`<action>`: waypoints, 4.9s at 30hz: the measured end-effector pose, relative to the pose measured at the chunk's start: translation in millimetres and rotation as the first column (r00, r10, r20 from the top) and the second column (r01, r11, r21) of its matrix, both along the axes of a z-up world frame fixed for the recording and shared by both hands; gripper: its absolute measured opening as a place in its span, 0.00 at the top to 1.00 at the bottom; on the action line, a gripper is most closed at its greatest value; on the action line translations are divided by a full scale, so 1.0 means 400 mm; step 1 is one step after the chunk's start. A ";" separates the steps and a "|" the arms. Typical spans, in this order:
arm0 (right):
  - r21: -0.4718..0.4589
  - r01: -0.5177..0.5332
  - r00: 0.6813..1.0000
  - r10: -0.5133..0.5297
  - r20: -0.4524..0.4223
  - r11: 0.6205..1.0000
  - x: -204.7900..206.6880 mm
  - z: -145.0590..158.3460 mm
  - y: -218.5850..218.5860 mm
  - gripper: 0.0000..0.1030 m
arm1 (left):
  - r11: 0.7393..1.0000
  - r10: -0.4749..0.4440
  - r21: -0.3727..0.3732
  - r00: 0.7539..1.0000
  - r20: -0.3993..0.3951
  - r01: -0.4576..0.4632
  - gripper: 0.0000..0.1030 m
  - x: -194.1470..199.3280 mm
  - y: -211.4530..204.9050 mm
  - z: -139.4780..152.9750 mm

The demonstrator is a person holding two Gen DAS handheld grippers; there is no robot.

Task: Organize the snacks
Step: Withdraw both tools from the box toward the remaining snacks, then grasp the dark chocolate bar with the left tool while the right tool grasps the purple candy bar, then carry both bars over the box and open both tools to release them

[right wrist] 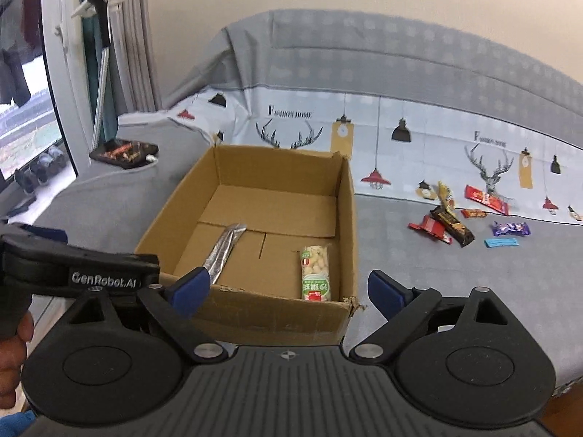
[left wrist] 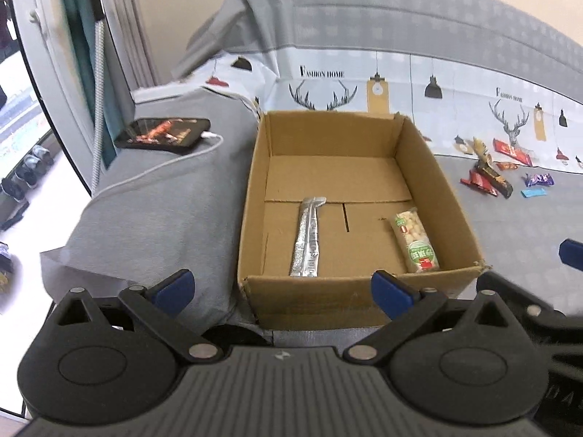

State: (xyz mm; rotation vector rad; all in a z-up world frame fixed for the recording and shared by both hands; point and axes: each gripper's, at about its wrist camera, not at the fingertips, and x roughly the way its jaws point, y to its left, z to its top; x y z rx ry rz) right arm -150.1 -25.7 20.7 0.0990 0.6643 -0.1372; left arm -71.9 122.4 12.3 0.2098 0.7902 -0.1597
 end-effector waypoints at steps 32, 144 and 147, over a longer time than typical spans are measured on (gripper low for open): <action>0.049 0.044 0.996 -0.048 0.073 0.998 -0.108 0.038 -0.021 0.08 | 0.998 -0.041 0.047 0.998 0.039 0.039 0.00 -0.109 -0.026 0.034; 0.365 0.299 0.940 -0.338 0.044 0.882 0.239 -0.064 -0.654 0.87 | 0.916 -0.207 -0.390 0.939 -0.274 0.088 1.00 0.488 -0.491 0.088; 0.349 0.245 0.959 -0.279 0.049 0.905 0.269 -0.044 -0.562 0.87 | 0.916 -0.181 -0.396 0.950 -0.253 0.069 1.00 0.475 -0.385 0.113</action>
